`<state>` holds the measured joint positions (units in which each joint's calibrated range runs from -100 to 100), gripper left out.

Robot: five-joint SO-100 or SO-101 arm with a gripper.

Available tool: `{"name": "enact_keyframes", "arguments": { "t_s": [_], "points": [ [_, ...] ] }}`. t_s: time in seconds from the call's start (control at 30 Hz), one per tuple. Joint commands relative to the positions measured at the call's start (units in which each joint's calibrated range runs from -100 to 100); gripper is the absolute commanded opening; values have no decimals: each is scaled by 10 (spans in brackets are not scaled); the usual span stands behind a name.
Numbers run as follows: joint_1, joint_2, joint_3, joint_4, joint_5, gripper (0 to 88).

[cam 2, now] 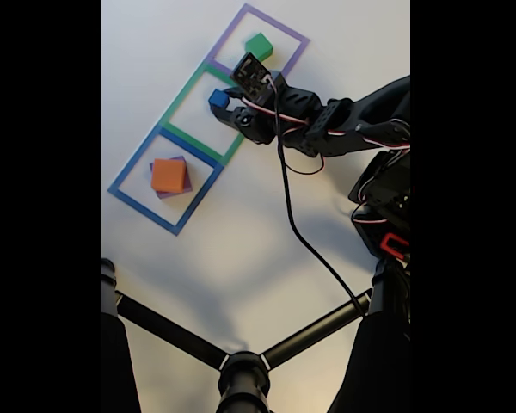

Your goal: Tower of hanoi

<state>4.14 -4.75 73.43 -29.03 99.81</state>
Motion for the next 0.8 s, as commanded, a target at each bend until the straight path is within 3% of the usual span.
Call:
{"name": "enact_keyframes", "arguments": {
  "t_s": [0.0, 0.77],
  "points": [
    [-2, 11, -12, -39, 2, 38],
    [-17, 68, 39, -133, 2, 86]
  ]
}}
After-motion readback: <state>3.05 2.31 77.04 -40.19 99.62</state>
